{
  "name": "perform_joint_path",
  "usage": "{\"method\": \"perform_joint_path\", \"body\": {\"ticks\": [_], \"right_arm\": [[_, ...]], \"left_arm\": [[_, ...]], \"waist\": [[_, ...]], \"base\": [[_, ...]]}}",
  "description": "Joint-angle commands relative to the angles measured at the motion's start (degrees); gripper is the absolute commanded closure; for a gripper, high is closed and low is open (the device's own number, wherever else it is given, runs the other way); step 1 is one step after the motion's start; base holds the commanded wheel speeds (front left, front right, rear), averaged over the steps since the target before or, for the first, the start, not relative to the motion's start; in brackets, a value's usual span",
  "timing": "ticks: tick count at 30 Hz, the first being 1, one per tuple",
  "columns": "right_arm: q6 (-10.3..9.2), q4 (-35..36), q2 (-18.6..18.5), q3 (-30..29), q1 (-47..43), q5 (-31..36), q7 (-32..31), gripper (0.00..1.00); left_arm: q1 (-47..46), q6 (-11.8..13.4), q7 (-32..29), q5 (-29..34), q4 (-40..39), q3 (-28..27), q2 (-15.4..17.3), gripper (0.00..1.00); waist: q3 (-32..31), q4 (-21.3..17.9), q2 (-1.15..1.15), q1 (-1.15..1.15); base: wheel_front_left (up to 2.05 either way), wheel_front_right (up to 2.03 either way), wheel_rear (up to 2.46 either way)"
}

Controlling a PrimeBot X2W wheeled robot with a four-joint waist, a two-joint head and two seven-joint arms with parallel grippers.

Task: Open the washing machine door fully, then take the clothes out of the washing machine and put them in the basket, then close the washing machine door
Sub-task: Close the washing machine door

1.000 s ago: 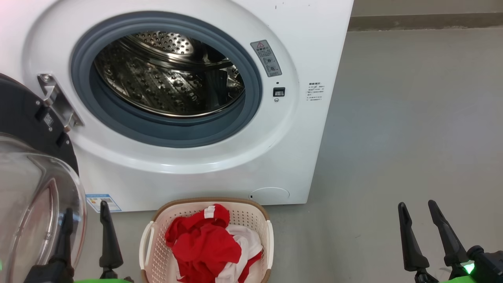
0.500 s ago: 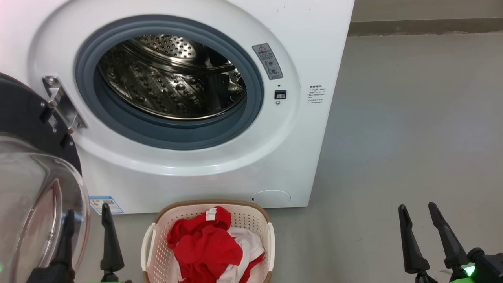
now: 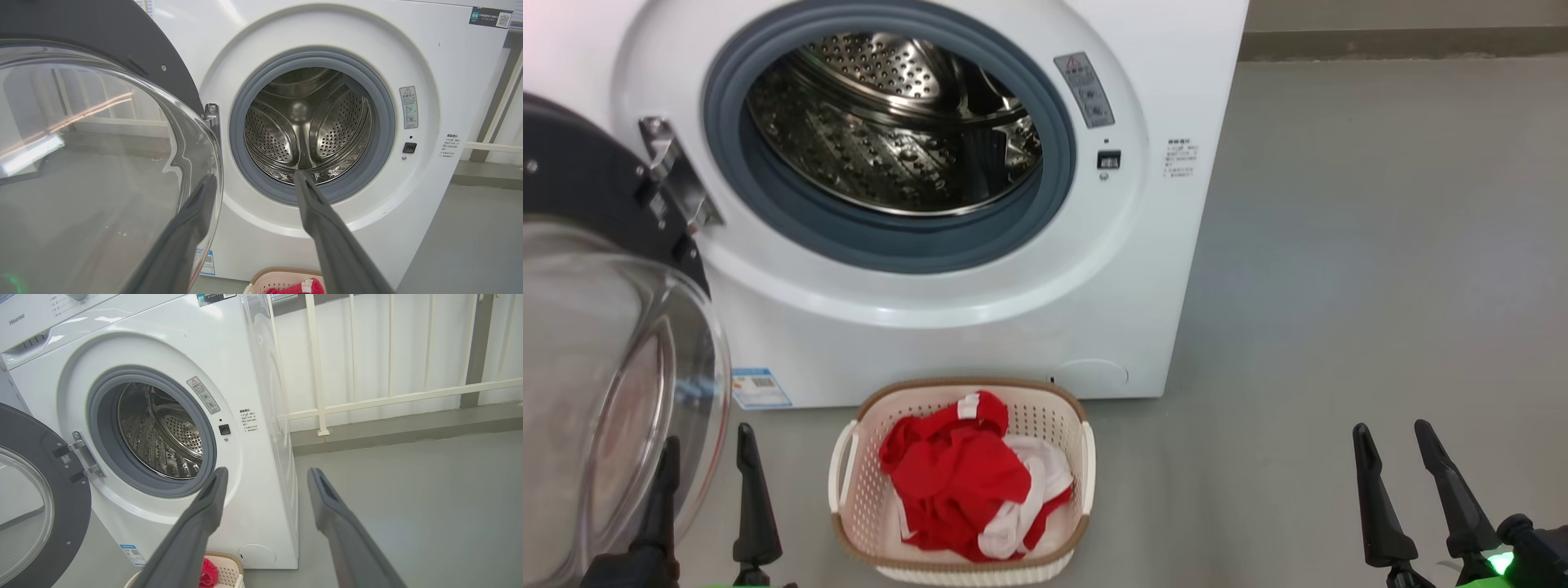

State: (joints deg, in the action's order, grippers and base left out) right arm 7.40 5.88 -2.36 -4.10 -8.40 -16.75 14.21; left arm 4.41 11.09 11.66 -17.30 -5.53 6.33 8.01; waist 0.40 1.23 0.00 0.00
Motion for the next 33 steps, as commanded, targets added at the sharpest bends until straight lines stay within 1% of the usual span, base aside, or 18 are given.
{"method": "perform_joint_path", "body": {"ticks": [1, 10, 23, 28, 33], "right_arm": [[0.09, 1.7, -0.5, 1.5, 0.7, 0.2, -0.2, 0.00], [0.09, 1.9, -0.5, 1.4, 0.9, 0.4, -0.5, 0.00], [0.09, 1.9, -0.5, 1.3, 0.9, 0.3, -0.5, 0.00], [0.09, 1.9, -0.5, 1.4, 0.7, 0.2, -0.4, 0.00], [0.09, 1.9, -0.5, 1.5, 0.8, 0.2, -0.5, 0.00]], "left_arm": [[-1.4, 0.3, 0.2, -0.3, -1.5, -1.7, 0.9, 0.00], [-1.4, 0.0, 0.4, -0.4, -1.5, -1.3, 1.2, 0.00], [-2.0, 0.6, 0.0, 0.0, -1.6, -0.5, 1.5, 0.00], [-2.2, 1.3, 0.2, 0.5, -2.3, -0.4, 1.5, 0.00], [-2.1, 2.2, 0.2, 1.1, -3.5, -0.5, 1.7, 0.00]], "waist": [[0.0, 0.0, 0.00, 0.00], [-0.1, 0.3, 0.00, 0.00], [0.2, 1.4, 0.00, 0.00], [0.1, 3.3, 0.00, 0.00], [0.1, 6.6, 0.00, 0.00]], "base": [[-1.64, 1.64, 0.00], [-1.07, 1.07, 0.00], [-0.07, 0.07, 0.00], [0.00, 0.00, 0.00], [0.00, 0.00, 0.00]]}}
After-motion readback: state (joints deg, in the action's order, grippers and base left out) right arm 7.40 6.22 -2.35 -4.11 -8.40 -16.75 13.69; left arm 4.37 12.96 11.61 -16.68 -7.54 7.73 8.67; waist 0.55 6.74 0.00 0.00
